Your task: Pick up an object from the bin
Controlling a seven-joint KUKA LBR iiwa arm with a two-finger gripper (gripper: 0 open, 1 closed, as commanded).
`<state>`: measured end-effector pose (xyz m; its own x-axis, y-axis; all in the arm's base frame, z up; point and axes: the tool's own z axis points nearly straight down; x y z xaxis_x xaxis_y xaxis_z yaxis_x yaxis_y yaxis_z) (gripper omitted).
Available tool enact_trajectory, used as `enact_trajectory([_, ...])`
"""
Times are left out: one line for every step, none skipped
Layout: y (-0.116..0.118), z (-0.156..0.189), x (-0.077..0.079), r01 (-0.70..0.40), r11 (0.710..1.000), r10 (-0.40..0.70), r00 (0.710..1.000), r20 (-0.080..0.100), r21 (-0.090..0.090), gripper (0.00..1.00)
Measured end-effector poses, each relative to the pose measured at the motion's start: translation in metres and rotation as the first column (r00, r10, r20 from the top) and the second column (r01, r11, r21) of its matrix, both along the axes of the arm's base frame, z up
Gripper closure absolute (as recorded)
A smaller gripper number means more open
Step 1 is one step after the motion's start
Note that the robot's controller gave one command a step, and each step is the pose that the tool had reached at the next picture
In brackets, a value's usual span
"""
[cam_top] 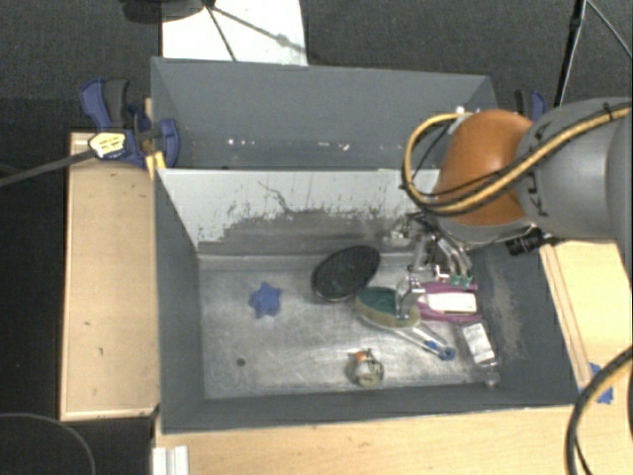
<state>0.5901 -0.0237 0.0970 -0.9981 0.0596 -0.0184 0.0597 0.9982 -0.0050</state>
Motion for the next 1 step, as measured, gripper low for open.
enact_trajectory([-0.0004, -0.0031, -0.0026, 0.000, 1.000, 0.000, 1.000, -0.010, 0.000, 1.00])
